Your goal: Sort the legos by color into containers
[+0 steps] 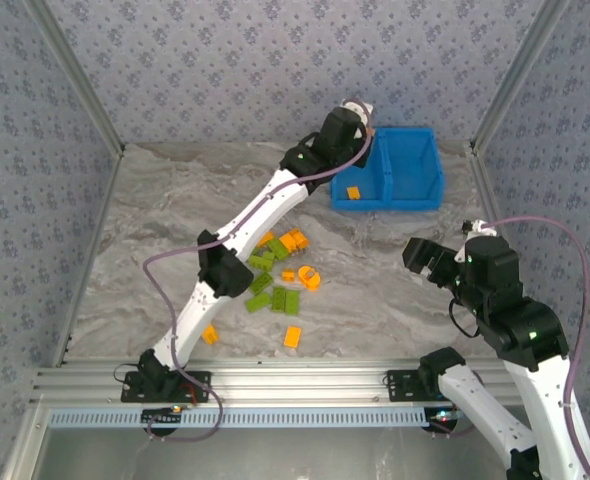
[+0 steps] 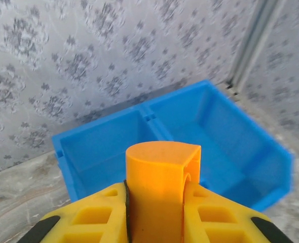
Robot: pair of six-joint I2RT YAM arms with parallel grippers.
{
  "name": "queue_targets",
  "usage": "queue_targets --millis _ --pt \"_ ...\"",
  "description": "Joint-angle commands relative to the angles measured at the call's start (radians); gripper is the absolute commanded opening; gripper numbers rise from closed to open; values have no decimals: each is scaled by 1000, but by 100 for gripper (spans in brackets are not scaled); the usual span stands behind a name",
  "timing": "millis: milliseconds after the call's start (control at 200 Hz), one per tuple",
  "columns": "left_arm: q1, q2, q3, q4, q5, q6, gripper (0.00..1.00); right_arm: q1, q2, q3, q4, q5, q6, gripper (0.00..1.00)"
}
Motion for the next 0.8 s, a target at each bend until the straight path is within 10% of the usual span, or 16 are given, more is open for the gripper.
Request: queue_targets --millis 0,275,505,794 --pt "18 78 -41 108 -36 85 24 6 -8 20 -45 10 19 100" --pt "7 150 -40 131 -14 140 35 6 -7 9 -46 5 30 100" --pt "-13 96 -40 126 2 164 77 6 -8 10 -55 -5 29 100" --pt "-14 -177 -101 -80 -38 50 85 6 -7 -7 -41 -4 55 100"
